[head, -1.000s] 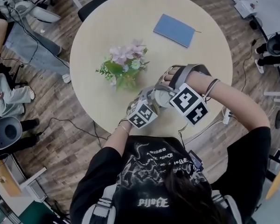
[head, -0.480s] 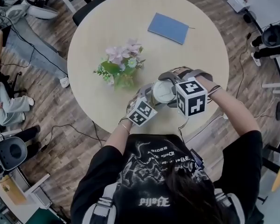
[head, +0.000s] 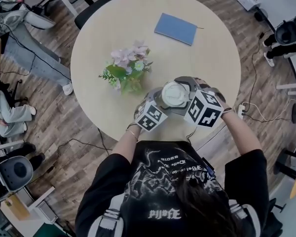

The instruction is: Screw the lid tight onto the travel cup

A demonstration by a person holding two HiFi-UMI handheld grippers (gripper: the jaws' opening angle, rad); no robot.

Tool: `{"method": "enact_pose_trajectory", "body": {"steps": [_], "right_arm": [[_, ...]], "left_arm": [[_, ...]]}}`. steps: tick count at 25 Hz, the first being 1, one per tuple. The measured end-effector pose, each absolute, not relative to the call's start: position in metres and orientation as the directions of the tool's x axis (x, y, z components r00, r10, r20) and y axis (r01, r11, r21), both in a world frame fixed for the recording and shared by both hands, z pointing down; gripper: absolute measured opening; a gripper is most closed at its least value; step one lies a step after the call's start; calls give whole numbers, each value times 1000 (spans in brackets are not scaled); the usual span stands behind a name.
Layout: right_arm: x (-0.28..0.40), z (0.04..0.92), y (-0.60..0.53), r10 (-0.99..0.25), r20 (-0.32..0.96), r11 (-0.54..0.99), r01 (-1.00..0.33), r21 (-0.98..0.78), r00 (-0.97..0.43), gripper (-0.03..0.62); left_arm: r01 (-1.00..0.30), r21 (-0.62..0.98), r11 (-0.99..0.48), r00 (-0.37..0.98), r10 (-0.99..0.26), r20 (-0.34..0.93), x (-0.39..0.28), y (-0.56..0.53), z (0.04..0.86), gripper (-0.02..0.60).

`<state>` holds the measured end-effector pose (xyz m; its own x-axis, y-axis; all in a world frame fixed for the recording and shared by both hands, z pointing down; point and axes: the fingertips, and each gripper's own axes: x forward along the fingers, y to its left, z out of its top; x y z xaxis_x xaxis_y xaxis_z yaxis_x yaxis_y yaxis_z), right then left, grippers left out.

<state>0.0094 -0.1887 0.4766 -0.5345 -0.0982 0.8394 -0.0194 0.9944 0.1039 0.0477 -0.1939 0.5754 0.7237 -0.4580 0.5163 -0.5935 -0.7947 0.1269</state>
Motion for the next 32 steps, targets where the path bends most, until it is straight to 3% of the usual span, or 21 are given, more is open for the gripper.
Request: {"method": "enact_pose_trajectory", "body": {"steps": [11, 17, 23, 26, 32], "right_arm": [[13, 474, -196, -392, 704, 861, -506, 55, -592, 431], [16, 475, -199, -515, 657, 751, -660, 36, -550, 430], [16, 470, -200, -516, 628, 743, -669, -11, -583, 436], [14, 453, -200, -484, 573, 766, -637, -88, -662, 485], [7, 421, -191, -254, 626, 960, -273, 69, -737, 483]], "left_arm": [[-603, 120, -789, 718, -471, 512, 47, -194, 576, 377], [-612, 112, -782, 714, -486, 504, 47, -195, 578, 377], [-613, 113, -782, 713, -486, 505, 47, -194, 577, 377], [-607, 114, -787, 717, -480, 505, 48, -194, 578, 377], [-601, 115, -791, 720, -474, 507, 48, -193, 578, 377]]}}
